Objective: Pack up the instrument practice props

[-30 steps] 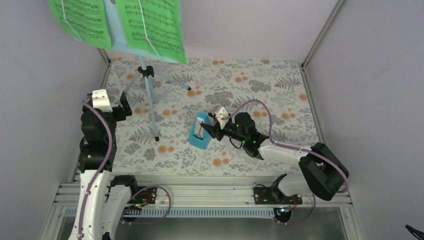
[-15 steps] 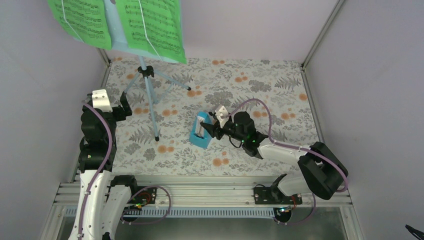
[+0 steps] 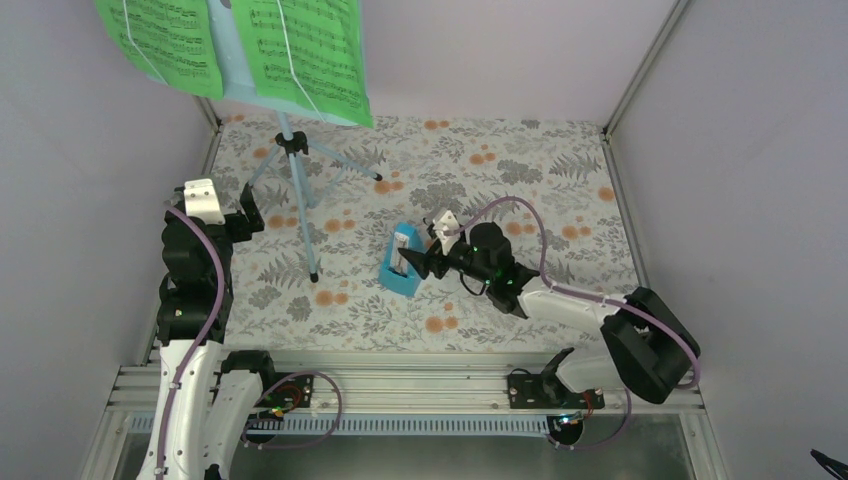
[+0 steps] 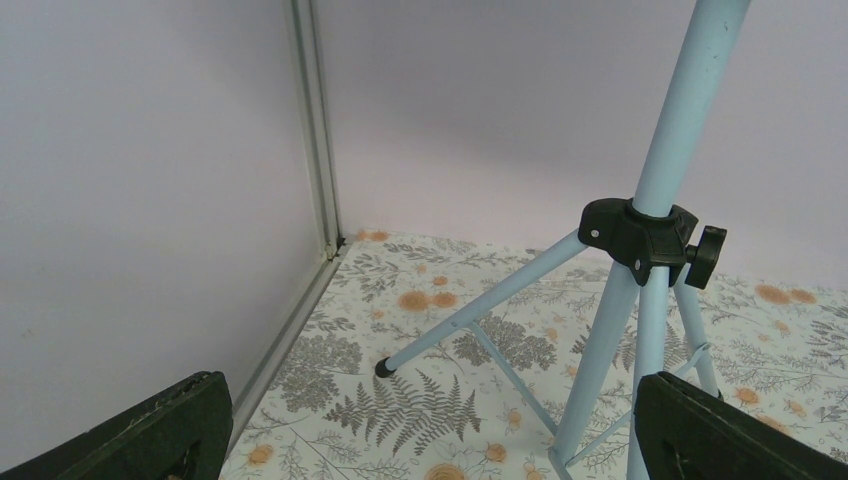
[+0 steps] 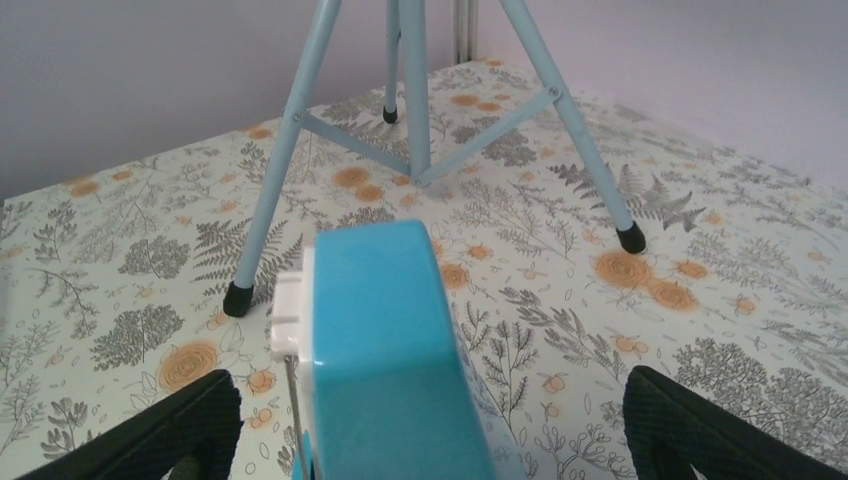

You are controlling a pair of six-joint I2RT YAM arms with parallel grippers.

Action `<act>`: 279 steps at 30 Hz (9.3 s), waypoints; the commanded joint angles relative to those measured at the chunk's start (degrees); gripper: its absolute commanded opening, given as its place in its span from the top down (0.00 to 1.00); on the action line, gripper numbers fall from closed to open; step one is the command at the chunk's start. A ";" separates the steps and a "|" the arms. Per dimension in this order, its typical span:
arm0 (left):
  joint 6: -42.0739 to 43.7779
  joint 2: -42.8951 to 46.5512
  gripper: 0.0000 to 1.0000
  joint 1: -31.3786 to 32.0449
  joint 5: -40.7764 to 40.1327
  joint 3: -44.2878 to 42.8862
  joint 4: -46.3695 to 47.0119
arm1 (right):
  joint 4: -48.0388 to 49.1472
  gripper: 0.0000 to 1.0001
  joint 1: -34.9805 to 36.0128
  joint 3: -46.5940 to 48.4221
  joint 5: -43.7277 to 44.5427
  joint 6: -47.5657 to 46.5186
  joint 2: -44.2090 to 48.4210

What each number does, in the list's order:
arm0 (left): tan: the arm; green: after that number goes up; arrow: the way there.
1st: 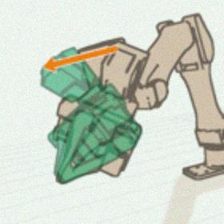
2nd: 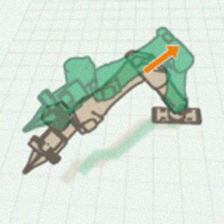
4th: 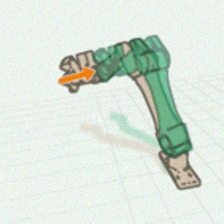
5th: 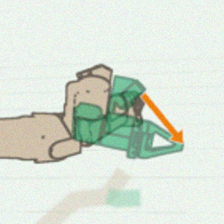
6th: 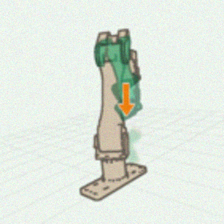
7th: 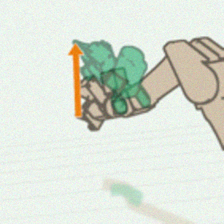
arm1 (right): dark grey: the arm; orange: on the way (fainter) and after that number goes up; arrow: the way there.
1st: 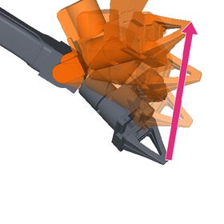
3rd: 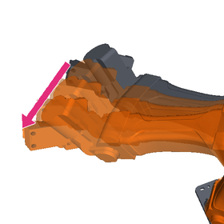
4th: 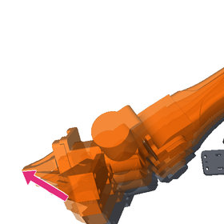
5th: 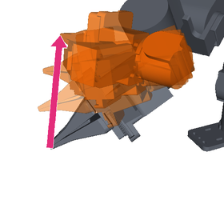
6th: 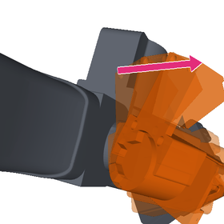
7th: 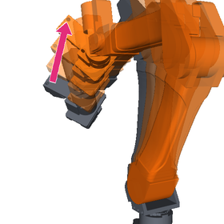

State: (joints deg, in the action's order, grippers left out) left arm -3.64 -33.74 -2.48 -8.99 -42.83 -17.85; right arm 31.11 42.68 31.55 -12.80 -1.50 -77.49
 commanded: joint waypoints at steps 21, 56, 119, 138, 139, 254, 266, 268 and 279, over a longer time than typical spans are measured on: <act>0.04 0.34 0.00 -0.20 0.05 0.38 0.64 | -2.76 0.06 0.24 -2.66 5.97 2.80 3.69; 0.01 0.16 0.00 -0.24 0.92 0.35 0.80 | -2.62 0.07 1.01 3.51 8.71 4.56 -2.00; -5.71 -31.62 0.29 0.90 32.79 12.10 41.56 | -20.80 0.10 -3.84 19.93 -16.05 -3.70 -7.96; -2.25 -38.89 0.97 1.07 41.97 13.16 49.67 | -20.04 0.56 -3.30 14.42 -7.62 -1.49 -0.69; -2.26 -39.24 0.97 1.07 42.61 13.13 49.97 | -20.25 0.57 -3.31 13.86 -6.57 -1.13 0.14; -26.33 -124.32 0.25 -3.64 46.16 -95.00 -0.85 | -30.36 0.10 -9.01 -0.09 10.17 14.55 27.25; -36.02 -131.39 0.30 -2.16 49.84 -100.00 8.36 | -31.11 0.10 -9.10 0.27 9.98 15.20 27.26; -36.93 -131.97 0.31 -1.76 49.95 -100.73 9.26 | -31.37 0.10 -9.10 0.20 10.07 15.30 27.40; -35.28 -132.11 0.40 -0.67 51.14 -100.50 8.96 | -31.27 0.10 -9.10 -0.83 10.12 15.56 27.75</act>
State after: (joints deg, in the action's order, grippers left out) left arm -40.03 -164.55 -3.97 40.64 -142.76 -6.33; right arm -0.10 33.98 31.88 -2.48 13.41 -50.46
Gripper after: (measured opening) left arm 0.610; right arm 0.902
